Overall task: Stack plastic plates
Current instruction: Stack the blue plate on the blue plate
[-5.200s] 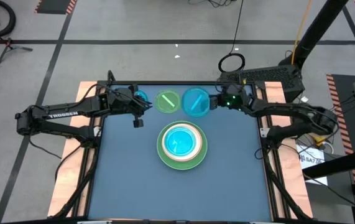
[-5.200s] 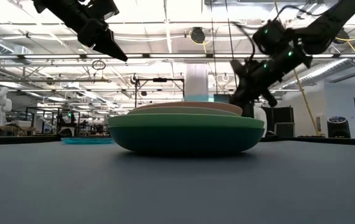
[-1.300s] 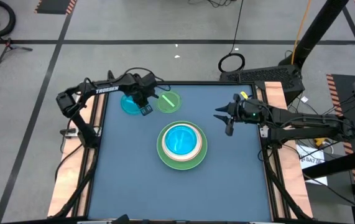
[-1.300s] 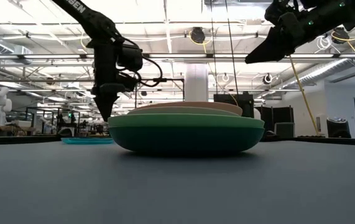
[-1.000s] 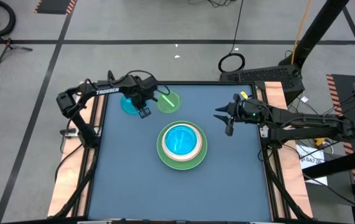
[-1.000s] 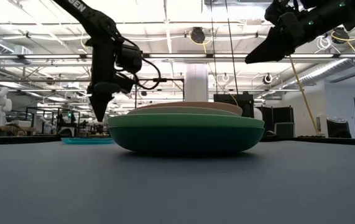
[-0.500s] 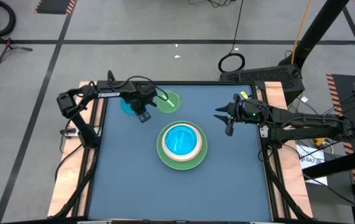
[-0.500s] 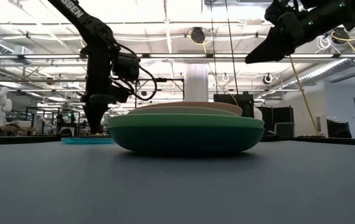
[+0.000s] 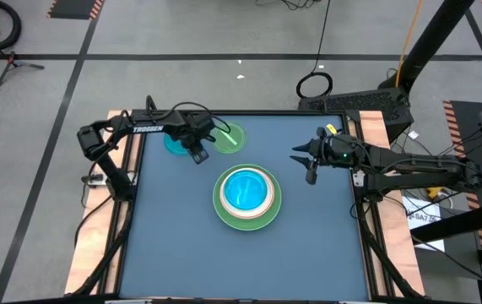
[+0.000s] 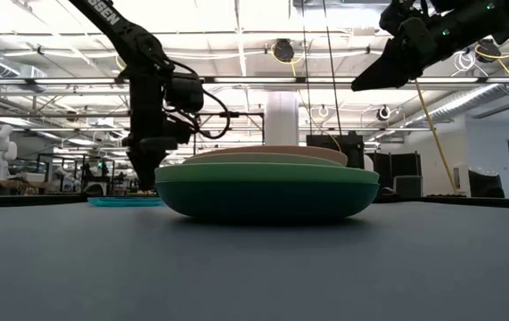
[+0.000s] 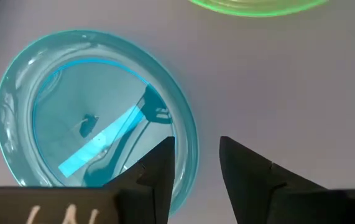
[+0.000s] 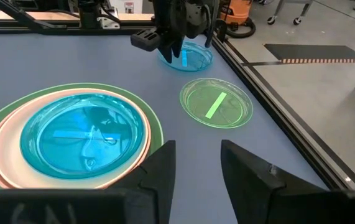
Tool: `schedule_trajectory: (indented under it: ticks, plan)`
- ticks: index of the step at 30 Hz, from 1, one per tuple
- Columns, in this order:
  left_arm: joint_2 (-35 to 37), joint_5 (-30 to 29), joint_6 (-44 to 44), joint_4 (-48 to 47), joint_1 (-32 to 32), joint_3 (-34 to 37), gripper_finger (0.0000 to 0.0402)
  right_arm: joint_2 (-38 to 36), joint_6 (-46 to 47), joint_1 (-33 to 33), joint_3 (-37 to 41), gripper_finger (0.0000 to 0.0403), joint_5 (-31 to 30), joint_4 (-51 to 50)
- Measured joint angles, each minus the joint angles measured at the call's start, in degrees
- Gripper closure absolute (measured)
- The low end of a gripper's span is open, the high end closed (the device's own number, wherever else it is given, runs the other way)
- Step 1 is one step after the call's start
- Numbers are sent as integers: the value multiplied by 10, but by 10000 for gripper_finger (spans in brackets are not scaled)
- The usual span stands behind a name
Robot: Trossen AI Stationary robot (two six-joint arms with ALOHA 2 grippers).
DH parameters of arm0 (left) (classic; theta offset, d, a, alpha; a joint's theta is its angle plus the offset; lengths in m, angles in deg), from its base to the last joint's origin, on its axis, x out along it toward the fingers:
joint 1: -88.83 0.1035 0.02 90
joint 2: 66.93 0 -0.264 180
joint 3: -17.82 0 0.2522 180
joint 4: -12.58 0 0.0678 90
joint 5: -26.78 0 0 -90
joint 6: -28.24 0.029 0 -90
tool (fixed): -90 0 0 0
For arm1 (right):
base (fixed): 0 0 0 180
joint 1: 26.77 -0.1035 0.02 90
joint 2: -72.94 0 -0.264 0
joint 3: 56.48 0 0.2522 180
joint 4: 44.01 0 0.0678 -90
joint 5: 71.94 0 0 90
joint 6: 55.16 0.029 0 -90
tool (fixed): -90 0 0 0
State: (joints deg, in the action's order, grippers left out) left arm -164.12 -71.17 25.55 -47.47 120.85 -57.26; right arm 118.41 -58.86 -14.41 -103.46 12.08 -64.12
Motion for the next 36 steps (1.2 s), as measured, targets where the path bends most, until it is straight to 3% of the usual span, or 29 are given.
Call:
schedule_trajectory:
  ticks: [11, 27, 36]
  plan:
    - [0, -10, -26, 56, -17, 36, 268, 0, 0, 0, 0, 280, 0, 0]
    - [0, -82, -45, 127, -19, 90, 268, 0, 7, 0, 0, 280, 0, 0]
    - [2, -80, -56, 140, -24, 112, 333, 0, 7, 0, 0, 280, 0, 0]
